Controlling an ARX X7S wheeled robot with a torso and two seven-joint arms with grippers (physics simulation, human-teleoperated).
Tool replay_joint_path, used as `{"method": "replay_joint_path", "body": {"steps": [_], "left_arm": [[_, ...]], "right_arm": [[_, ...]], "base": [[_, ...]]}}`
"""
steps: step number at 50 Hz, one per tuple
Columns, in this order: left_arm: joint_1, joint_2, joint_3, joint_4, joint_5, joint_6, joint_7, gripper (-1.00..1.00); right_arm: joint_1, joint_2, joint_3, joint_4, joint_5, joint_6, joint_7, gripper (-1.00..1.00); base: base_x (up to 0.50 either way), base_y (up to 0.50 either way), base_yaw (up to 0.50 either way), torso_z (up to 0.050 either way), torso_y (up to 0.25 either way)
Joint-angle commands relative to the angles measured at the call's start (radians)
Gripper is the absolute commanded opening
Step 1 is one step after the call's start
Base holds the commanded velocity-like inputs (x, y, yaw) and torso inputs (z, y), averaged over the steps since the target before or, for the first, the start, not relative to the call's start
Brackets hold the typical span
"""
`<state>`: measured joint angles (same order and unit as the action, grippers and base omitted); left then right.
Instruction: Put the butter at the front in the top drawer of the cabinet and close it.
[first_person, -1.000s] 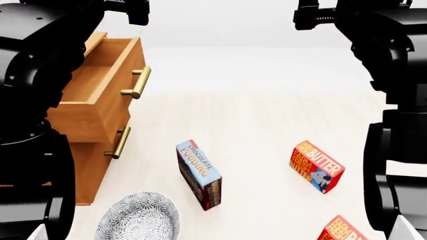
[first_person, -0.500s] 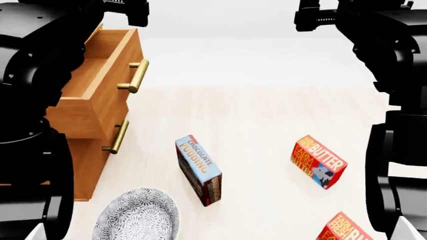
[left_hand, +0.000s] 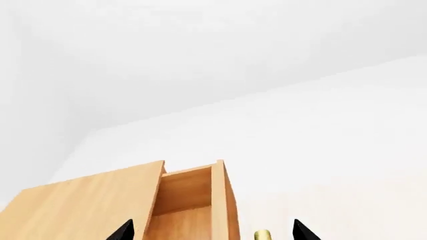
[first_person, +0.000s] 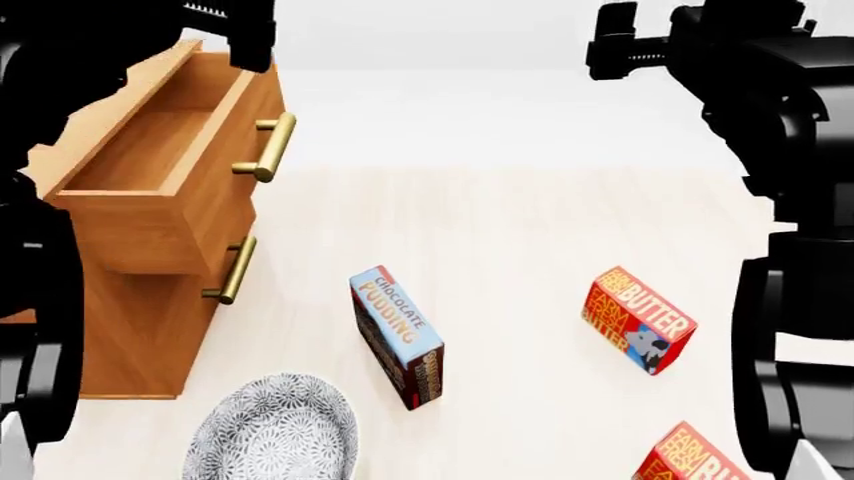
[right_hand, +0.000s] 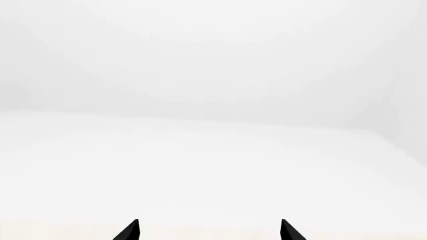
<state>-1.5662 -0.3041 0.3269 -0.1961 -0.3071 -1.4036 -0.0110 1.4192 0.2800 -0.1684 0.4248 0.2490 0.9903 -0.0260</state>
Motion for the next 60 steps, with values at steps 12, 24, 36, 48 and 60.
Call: {"method": "replay_joint_path", "body": {"steps": [12, 24, 36, 48, 60], "left_arm": [[-0.251, -0.170, 0.242, -0.297, -0.518, -0.164, -0.172, 1.00], [-0.310, -0.184, 0.239, -0.485, -0.735, -0.149, -0.287, 1.00], [-0.293, -0.157, 0.277, -0.562, -0.746, -0.114, -0.277, 1.00], [-0.255, -0.143, 0.301, -0.573, -0.759, -0.089, -0.267, 1.00], [-0.224, -0.139, 0.314, -0.585, -0.765, -0.062, -0.258, 1.00]], "right_arm": [[-0.021, 0.011, -0.014, -0.007, 0.009, 0.011, -0.012, 1.00], [-0.014, 0.007, -0.028, 0.007, 0.010, 0.009, -0.019, 1.00], [-0.009, 0.008, -0.038, 0.013, 0.010, 0.010, -0.021, 1.00], [-0.015, 0.023, -0.037, -0.024, 0.018, 0.042, -0.019, 1.00], [-0.009, 0.019, -0.045, -0.016, 0.019, 0.041, -0.019, 1.00]], "base": [[0.00, 0.00, 0.00, 0.000, 0.000], [0.00, 0.00, 0.00, 0.000, 0.000], [0.00, 0.00, 0.00, 0.000, 0.000], [0.00, 0.00, 0.00, 0.000, 0.000], [0.00, 0.00, 0.00, 0.000, 0.000]]}}
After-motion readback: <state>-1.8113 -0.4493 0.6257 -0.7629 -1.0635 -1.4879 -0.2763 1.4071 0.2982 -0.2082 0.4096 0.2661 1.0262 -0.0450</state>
